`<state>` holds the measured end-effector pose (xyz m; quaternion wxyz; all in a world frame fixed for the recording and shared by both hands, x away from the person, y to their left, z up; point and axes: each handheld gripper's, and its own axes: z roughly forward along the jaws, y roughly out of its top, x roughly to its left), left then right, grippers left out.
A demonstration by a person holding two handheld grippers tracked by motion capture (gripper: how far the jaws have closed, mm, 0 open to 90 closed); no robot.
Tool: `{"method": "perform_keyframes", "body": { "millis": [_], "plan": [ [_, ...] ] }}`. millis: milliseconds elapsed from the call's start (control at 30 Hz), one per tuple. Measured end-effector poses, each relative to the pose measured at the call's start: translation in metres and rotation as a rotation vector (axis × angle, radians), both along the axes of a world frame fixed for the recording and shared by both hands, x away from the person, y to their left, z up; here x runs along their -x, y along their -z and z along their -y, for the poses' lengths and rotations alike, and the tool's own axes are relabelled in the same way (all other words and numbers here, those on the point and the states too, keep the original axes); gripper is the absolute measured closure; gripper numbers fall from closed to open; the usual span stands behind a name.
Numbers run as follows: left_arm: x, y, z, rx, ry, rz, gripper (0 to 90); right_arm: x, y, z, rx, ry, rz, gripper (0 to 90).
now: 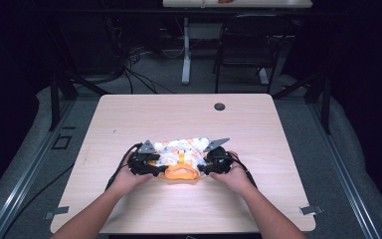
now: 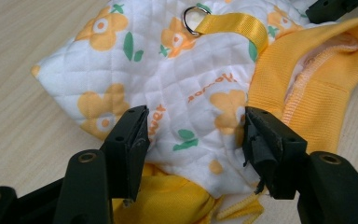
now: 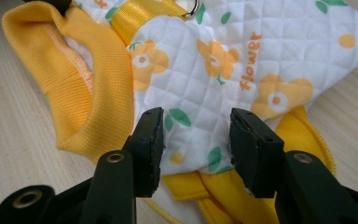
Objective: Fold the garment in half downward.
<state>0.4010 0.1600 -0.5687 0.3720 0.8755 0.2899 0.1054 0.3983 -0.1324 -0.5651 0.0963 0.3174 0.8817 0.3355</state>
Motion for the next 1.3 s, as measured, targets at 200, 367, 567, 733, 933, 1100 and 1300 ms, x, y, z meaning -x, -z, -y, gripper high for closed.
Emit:
{"method": "perform_keyframes", "body": {
  "millis": [200,367,567,733,933,1100,1300],
  "plan": [
    [0.003,-0.007,0.000,0.022,-0.024,0.002,43.1,0.003,-0.005,0.000,-0.020,0.021,0.008,52.7],
    [0.009,-0.023,-0.005,0.074,-0.062,0.004,44.7,0.015,-0.019,-0.002,-0.036,0.000,0.038,52.8],
    [0.022,-0.033,-0.009,0.067,-0.059,0.013,45.2,0.030,-0.032,0.001,-0.041,-0.001,0.052,52.3],
    [0.032,-0.037,-0.015,0.066,-0.051,0.016,45.3,0.040,-0.039,0.005,-0.014,0.004,0.080,51.8],
    [0.053,-0.036,-0.025,0.091,-0.048,0.004,45.5,0.061,-0.041,0.018,-0.061,0.041,0.050,51.1],
    [0.069,-0.029,-0.033,0.105,-0.060,0.017,45.3,0.079,-0.033,0.025,-0.057,0.049,0.069,50.5],
    [0.077,-0.014,-0.036,0.075,-0.056,0.029,45.2,0.087,-0.026,0.028,-0.083,0.045,0.077,50.3]
  ]
}}
